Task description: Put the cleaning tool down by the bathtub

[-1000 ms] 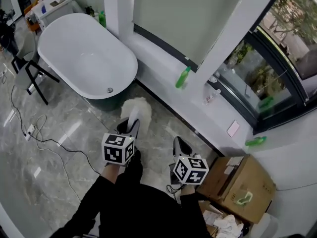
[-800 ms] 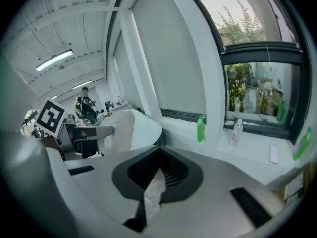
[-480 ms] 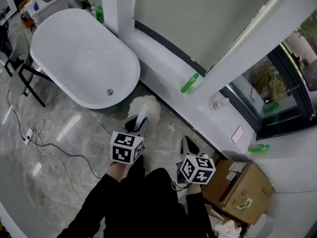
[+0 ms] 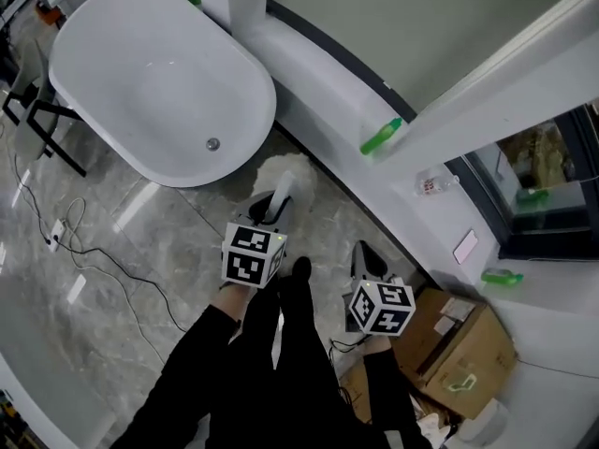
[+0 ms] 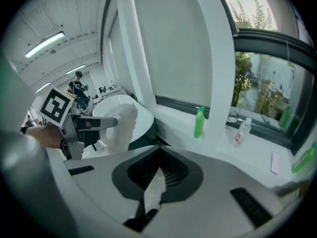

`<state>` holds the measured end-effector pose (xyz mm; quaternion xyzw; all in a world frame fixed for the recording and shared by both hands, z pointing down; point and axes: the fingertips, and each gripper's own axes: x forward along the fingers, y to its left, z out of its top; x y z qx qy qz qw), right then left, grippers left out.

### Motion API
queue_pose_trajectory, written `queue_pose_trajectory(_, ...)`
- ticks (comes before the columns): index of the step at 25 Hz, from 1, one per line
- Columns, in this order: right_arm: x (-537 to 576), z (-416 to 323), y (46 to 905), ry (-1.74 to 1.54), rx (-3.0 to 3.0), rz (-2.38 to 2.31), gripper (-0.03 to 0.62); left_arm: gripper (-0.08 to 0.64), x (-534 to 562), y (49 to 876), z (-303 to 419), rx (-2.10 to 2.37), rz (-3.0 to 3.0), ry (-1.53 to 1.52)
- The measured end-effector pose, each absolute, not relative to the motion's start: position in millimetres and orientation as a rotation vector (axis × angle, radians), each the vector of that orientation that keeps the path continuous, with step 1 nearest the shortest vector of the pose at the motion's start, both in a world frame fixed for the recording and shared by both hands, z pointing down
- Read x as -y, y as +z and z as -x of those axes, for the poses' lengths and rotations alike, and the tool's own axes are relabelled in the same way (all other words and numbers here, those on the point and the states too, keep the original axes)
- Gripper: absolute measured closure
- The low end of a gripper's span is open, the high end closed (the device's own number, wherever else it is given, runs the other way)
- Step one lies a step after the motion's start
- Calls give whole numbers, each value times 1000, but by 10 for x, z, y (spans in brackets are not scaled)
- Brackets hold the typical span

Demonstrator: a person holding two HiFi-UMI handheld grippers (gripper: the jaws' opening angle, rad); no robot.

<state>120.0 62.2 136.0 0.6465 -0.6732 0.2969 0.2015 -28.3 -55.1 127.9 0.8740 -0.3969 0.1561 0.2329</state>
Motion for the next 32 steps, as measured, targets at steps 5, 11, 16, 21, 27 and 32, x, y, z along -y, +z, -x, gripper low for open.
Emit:
queue_pose_trajectory(5,-239,-1309,1739,785,1887,-1767,592,464,803,1784,167,1116,-2343,480)
queue_pose_trajectory(11,89,-1460,2400,817,1885,-1732,592,465,1037,2512,-39,1106,-2320,565)
queue_pose_trajectory(16,346,-1520,3042,826,1895,-1688,592,463,1313,3090,-121,1126,-2328,616)
queue_pose_trajectory(21,598,-1474,3683,828,1929,-1643,592,463,1498,3643,-95,1138,-2317,624)
queue_pose_trajectory(27,926,-1435,4355,751,1974,-1578,592,463,1653,4386,-83,1149,-2299,645)
queue_pose_trajectory(32,1137,-1547,4824,733,1996,-1585,592,465,1756,4982,-139,1141,-2290,658)
